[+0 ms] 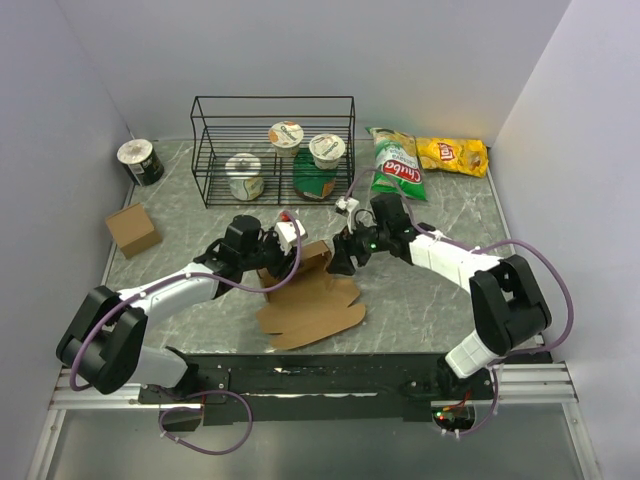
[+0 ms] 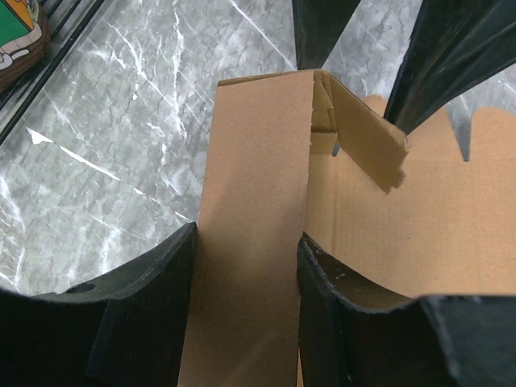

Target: Fold the paper box

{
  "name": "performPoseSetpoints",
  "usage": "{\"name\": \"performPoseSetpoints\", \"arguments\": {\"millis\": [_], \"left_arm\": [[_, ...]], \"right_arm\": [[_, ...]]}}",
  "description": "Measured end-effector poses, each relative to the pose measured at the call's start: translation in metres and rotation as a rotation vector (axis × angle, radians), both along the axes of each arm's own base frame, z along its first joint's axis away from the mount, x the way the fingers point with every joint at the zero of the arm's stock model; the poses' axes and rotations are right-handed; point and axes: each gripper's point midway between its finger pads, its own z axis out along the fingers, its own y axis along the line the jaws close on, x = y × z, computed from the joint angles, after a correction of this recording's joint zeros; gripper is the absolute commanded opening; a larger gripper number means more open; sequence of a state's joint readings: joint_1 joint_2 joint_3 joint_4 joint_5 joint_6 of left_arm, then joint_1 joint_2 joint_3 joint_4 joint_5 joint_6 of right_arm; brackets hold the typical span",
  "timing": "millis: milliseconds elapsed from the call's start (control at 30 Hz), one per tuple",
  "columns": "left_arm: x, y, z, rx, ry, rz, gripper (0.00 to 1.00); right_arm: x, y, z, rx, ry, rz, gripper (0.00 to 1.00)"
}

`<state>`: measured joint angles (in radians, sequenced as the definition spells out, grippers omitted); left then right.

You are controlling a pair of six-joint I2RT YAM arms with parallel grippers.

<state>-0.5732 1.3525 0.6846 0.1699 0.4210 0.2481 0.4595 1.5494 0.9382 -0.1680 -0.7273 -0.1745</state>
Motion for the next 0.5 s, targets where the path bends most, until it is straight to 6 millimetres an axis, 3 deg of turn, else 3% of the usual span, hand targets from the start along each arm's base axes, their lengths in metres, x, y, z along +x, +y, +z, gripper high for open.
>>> {"name": "performPoseSetpoints", "arguments": {"millis": [500], "left_arm": [[-0.002, -0.002, 0.000, -0.003, 0.005, -0.010, 0.43]], "right_arm": [[0.016, 0.010, -0.008, 0.031, -0.068, -0.051, 0.73]]}}
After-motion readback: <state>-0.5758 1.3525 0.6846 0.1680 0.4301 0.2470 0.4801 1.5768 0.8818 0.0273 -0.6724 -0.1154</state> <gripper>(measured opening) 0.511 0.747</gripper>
